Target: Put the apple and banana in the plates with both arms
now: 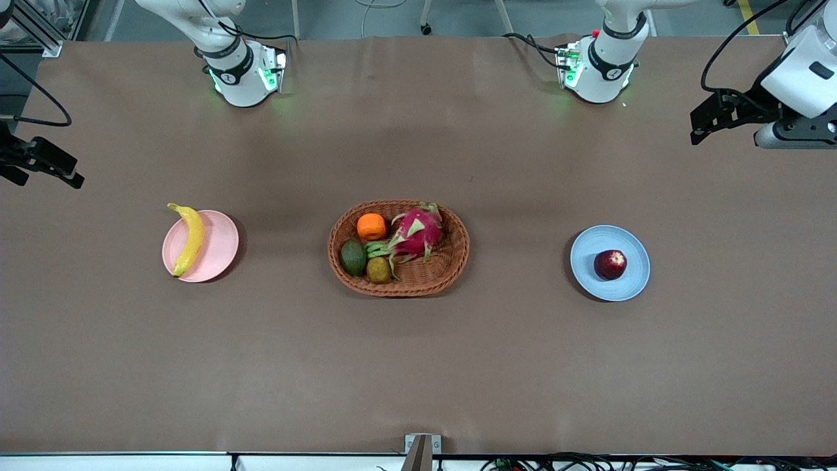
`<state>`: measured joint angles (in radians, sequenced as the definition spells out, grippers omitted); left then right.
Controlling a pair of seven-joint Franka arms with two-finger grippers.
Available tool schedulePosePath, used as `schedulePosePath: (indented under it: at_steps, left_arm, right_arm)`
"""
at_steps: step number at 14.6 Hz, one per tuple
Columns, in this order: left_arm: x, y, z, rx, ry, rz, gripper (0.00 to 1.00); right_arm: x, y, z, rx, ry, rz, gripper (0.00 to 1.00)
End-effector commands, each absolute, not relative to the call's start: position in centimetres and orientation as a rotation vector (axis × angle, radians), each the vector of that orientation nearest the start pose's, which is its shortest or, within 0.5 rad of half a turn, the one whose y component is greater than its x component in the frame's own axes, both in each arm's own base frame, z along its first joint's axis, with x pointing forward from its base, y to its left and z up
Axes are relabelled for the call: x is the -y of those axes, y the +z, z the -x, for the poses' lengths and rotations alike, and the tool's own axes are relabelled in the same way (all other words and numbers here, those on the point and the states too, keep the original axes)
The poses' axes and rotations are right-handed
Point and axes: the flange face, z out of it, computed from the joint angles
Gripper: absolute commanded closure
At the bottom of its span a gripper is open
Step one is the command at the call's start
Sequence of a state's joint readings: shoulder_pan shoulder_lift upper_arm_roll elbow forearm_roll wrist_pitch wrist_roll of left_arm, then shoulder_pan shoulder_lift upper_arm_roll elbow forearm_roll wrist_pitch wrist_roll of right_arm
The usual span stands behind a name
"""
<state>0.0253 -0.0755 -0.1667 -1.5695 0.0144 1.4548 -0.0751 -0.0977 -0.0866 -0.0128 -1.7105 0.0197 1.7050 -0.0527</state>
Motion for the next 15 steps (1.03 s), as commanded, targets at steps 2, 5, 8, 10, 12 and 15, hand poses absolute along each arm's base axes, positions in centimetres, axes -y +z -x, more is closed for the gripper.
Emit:
schedulePosePath:
  at_steps: [2, 5, 8, 10, 12, 15]
  left_arm:
    - [7.77, 65.8, -51.15, -0.114, 0.042, 3.108, 0.0]
    - [7.59, 65.84, -51.37, -0.118, 0.04, 3.108, 0.0]
    - [7.29, 65.84, -51.46, -0.114, 0.04, 3.11, 0.0]
    - [7.29, 65.8, -51.66, -0.114, 0.04, 3.111, 0.0]
    - [7.29, 65.87, -51.71, -0.114, 0.038, 3.112, 0.0]
    - [7.28, 65.85, -51.62, -0.114, 0.043, 3.111, 0.0]
  right_arm:
    - [6.01, 62.34, -52.69, -0.059, -0.131, 3.137, 0.0]
    - [6.34, 62.42, -52.66, -0.109, -0.133, 3.134, 0.0]
    - [6.76, 62.49, -52.61, -0.121, -0.136, 3.134, 0.0]
    - [6.6, 62.58, -52.65, -0.114, -0.14, 3.134, 0.0]
    - [6.53, 62.5, -52.7, -0.114, -0.138, 3.134, 0.0]
    - [6.36, 62.51, -52.74, -0.109, -0.14, 3.134, 0.0]
